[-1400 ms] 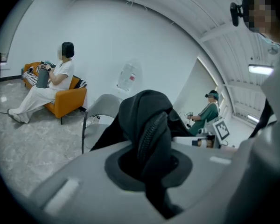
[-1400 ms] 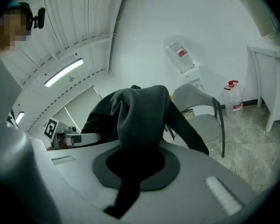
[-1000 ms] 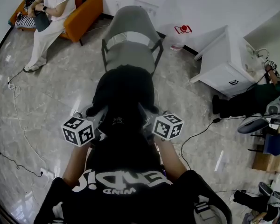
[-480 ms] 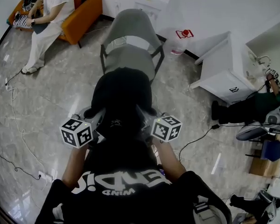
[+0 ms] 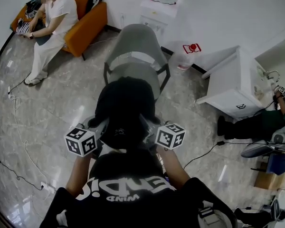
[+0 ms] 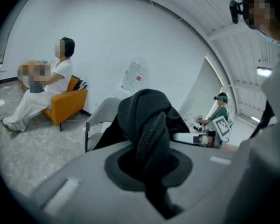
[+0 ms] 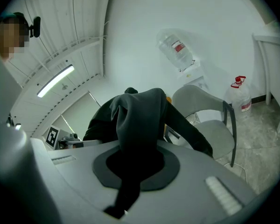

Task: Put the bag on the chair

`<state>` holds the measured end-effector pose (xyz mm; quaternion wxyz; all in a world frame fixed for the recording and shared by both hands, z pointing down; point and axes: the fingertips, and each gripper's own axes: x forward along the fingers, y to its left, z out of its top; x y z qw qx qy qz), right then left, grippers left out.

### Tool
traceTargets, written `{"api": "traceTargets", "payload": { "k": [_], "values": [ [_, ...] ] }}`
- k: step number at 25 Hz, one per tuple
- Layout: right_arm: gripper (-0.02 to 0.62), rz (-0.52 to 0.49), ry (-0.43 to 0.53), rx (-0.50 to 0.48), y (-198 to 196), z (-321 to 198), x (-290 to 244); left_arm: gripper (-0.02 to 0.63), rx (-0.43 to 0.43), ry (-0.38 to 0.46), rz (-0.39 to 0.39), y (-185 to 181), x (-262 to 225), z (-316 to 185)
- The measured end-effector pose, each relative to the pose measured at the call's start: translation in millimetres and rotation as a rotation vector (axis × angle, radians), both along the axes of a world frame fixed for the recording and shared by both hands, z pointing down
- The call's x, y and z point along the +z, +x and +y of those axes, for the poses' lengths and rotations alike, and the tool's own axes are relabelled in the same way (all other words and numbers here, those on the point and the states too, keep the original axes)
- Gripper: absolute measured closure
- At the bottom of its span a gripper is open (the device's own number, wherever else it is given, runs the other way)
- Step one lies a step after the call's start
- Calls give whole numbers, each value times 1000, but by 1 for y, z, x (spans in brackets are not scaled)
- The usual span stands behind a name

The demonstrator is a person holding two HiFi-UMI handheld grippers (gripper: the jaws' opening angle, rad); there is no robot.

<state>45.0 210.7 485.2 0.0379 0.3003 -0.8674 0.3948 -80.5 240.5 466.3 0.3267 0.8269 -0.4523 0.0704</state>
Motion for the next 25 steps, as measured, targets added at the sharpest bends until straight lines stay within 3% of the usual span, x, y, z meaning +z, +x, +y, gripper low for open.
{"api": "traceTargets", "payload": {
  "k": [14, 25],
  "values": [
    [584, -15, -9, -90, 9, -125, -8, 583, -93, 9, -8, 9, -4, -127],
    [584, -32, -49, -138, 17, -193, -6, 583, -144, -15, -17, 18, -2, -192]
  ]
}}
